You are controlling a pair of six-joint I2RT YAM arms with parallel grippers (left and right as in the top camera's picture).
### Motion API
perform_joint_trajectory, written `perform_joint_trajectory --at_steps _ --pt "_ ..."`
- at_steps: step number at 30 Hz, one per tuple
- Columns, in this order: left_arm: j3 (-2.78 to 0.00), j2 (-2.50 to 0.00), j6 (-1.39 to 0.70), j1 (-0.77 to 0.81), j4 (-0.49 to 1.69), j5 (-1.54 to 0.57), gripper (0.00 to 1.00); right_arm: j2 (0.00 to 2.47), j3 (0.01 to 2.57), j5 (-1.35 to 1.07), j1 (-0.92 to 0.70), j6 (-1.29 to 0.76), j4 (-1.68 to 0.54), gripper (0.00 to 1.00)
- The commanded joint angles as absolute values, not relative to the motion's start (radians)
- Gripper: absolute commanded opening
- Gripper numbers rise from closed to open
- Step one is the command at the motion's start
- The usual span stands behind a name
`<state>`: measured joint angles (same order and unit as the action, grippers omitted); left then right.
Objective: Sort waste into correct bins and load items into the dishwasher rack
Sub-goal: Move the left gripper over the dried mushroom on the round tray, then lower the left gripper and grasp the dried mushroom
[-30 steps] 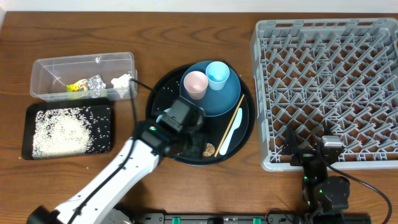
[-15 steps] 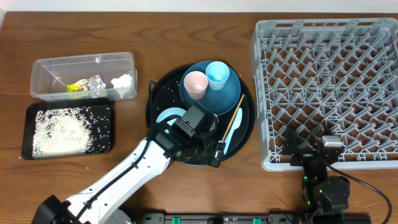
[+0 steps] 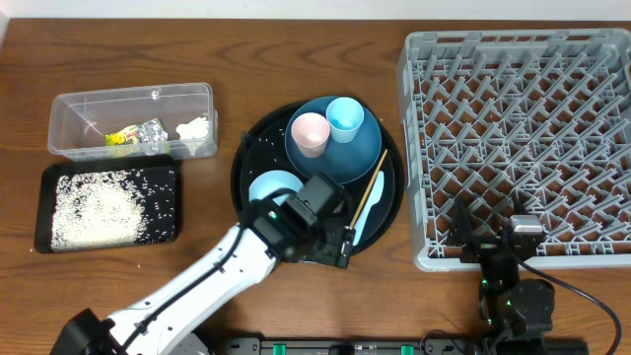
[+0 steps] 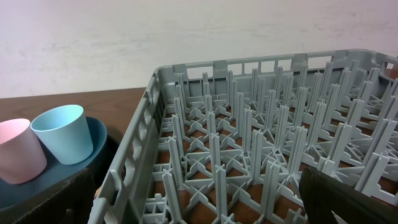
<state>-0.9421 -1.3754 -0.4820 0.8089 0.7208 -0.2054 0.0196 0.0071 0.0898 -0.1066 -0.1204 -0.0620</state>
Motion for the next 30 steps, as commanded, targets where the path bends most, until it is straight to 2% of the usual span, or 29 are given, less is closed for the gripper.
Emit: perform_joint_trajectory --at_steps 1,6,18,30 --pt "-0.954 -1.377 -0.591 0.862 0.722 -0.052 0.84 0.022 0.006 0.097 -0.106 -0.107 -0.064 0.99" --pt "-0.954 -1.388 -0.699 0.913 0.723 0.070 0.84 0.022 0.006 0.097 -0.106 -0.107 -0.064 0.99" --pt "-0.954 -1.569 -0.710 0.916 0.622 0.072 0.84 0.022 0.006 0.097 -0.106 -0.107 -0.064 0.99" --pt "-0.953 -1.622 -0.713 0.916 0.607 0.106 0.84 0.022 0.006 0.097 -0.106 -0.107 -0.064 0.99"
